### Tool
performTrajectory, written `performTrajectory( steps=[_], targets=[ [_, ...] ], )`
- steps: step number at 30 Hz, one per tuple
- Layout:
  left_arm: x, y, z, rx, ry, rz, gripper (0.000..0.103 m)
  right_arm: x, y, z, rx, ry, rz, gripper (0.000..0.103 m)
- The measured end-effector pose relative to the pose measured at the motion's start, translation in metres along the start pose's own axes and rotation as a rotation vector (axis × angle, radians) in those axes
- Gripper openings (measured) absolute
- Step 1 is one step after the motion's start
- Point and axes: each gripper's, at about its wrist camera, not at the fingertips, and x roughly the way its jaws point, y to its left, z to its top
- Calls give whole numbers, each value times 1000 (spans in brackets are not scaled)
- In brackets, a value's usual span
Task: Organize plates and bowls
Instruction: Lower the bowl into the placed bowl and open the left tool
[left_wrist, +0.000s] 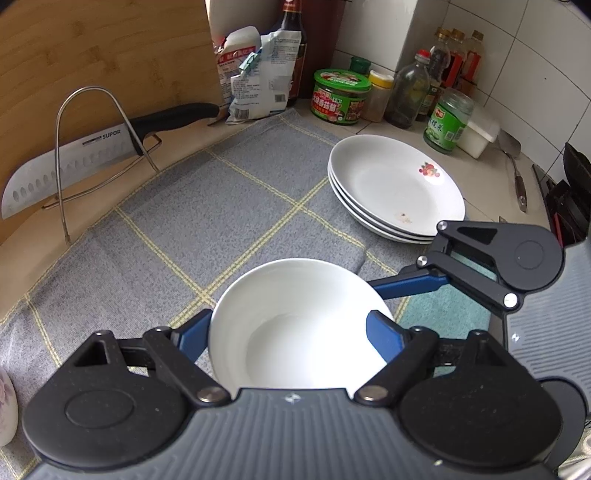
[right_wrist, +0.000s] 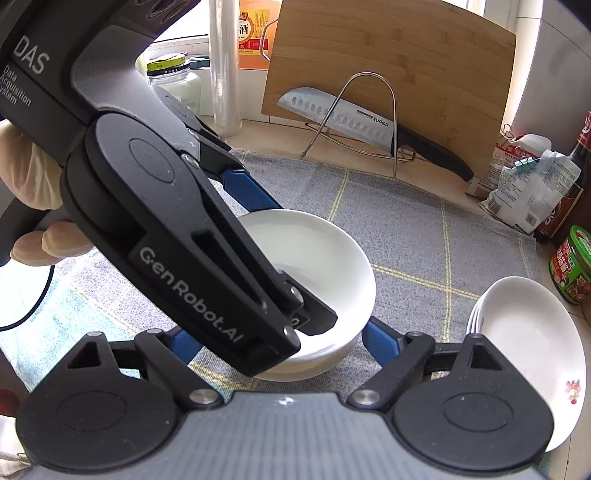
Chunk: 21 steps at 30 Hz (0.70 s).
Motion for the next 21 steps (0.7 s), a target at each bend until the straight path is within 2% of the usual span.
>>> performTrajectory(
  steps=[21],
  targets=[
    [9, 2, -2, 3, 13, -4, 89, 7, -3, 2, 15, 9, 13, 92]
  ],
)
